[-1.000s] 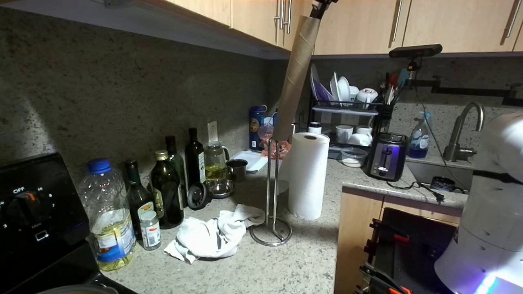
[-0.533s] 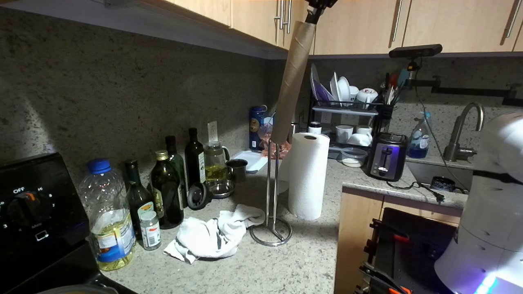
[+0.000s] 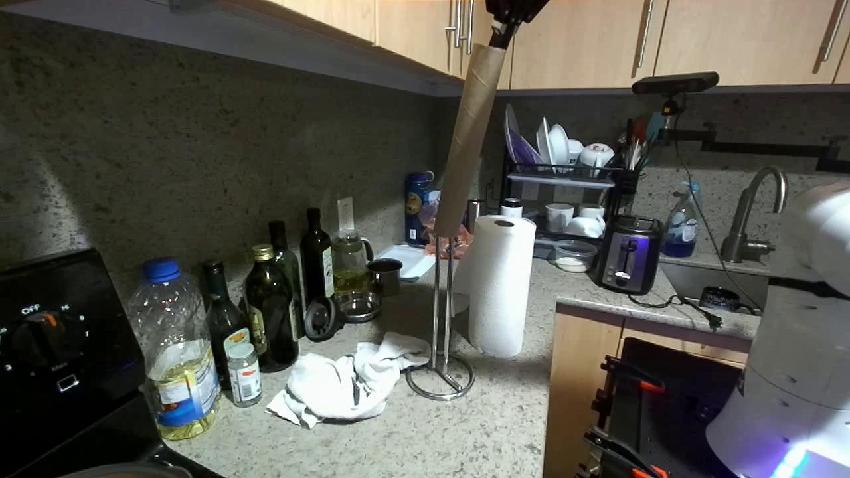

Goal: Replace the paper towel roll with the core on the stand

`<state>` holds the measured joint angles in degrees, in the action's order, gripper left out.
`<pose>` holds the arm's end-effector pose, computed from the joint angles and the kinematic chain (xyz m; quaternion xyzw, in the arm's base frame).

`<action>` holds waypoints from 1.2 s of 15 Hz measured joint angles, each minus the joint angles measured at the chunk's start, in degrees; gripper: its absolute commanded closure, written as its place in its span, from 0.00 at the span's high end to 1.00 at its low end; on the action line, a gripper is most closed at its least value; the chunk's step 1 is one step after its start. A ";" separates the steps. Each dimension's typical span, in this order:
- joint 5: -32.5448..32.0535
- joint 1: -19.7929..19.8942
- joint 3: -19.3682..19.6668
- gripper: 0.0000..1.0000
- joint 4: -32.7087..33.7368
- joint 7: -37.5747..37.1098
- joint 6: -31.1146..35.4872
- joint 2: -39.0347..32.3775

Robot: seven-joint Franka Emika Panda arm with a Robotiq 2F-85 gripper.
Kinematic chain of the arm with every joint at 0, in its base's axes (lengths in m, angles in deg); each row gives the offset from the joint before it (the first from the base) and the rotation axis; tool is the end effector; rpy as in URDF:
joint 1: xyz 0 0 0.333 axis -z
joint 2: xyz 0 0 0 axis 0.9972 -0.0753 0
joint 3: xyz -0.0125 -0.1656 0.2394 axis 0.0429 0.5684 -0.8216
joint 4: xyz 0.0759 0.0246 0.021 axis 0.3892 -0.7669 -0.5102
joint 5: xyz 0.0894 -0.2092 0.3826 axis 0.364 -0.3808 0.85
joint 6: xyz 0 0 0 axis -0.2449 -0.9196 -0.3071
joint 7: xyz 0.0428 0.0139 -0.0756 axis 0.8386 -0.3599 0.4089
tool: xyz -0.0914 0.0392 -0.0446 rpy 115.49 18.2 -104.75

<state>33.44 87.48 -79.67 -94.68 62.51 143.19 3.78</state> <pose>0.4180 0.1331 0.6773 0.9644 -0.1160 0.2265 0.0716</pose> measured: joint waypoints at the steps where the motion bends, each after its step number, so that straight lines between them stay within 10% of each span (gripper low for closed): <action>1: 0.00 -0.03 0.19 0.00 -0.01 0.00 0.00 -0.27; 18: 0.43 -1.08 1.34 0.00 -0.06 0.52 1.64 -6.43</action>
<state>33.87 86.40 -78.33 -94.74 63.03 144.83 -2.65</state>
